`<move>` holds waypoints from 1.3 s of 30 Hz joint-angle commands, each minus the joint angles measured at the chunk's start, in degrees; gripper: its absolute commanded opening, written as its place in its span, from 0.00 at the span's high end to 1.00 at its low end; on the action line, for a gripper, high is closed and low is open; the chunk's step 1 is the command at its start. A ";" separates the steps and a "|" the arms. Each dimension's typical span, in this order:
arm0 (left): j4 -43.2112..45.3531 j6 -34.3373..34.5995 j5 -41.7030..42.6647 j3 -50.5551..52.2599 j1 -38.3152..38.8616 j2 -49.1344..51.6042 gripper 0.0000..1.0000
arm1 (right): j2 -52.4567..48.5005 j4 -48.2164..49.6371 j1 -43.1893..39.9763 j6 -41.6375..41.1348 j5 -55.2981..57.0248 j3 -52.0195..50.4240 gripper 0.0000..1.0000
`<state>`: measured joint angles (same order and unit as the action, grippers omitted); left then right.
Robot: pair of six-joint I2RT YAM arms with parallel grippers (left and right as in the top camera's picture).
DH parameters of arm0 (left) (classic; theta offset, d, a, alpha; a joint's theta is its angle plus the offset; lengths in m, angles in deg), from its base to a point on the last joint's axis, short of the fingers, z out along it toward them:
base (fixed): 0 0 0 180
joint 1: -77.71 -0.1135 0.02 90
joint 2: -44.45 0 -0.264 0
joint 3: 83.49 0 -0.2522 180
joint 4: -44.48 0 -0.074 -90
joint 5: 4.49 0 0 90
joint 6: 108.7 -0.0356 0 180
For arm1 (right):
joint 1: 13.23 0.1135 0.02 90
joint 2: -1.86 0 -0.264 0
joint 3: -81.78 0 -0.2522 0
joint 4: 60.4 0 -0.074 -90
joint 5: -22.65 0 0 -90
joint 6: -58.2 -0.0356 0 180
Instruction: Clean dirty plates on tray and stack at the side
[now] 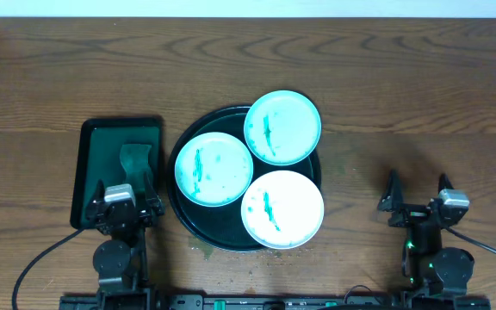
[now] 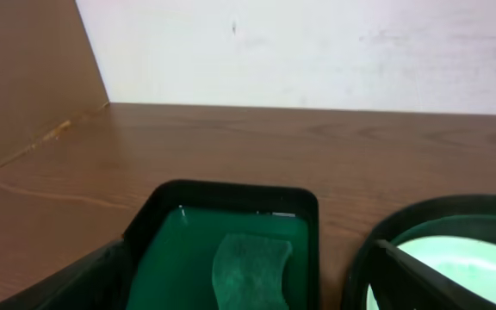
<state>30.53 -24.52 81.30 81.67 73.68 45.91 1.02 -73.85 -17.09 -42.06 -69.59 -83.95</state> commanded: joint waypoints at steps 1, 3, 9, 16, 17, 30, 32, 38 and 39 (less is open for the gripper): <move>-0.48 0.52 0.79 -5.16 -0.17 4.52 0.13 | 0.17 0.96 -0.22 -1.11 -2.82 0.66 0.01; -1.05 0.52 1.46 -8.13 -0.17 7.85 0.13 | -0.09 0.94 -0.22 -1.73 -2.86 1.68 0.01; -5.03 0.50 5.29 -20.70 -0.17 21.70 0.13 | -4.04 -0.26 -0.22 -1.70 -6.03 7.80 0.01; -20.39 0.50 8.17 -42.32 -0.17 40.13 0.13 | -19.04 -6.03 -0.22 -1.68 -8.52 21.49 0.01; -24.48 0.50 8.33 -46.84 -0.17 43.45 0.13 | -22.64 -7.80 -0.22 -1.68 -9.44 24.55 0.01; -62.53 0.50 8.37 -83.91 -0.17 71.89 0.13 | -63.56 -40.81 -0.22 -1.49 -19.41 61.86 0.01; -62.53 0.50 8.50 -83.91 -0.17 73.35 0.13 | -68.50 -42.77 -0.22 -1.46 -21.38 65.24 0.01; -63.45 0.52 14.38 -83.91 -0.17 76.35 0.13 | -76.94 -36.96 0.52 -2.67 -34.49 65.96 0.06; -63.43 0.52 15.17 -83.91 -0.17 76.61 0.13 | -78.38 -35.69 1.60 -2.40 -36.33 65.96 0.10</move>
<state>-32.50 -24.50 91.75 -0.98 73.65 121.84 -74.89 -110.98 -16.83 -44.40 -95.73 -19.01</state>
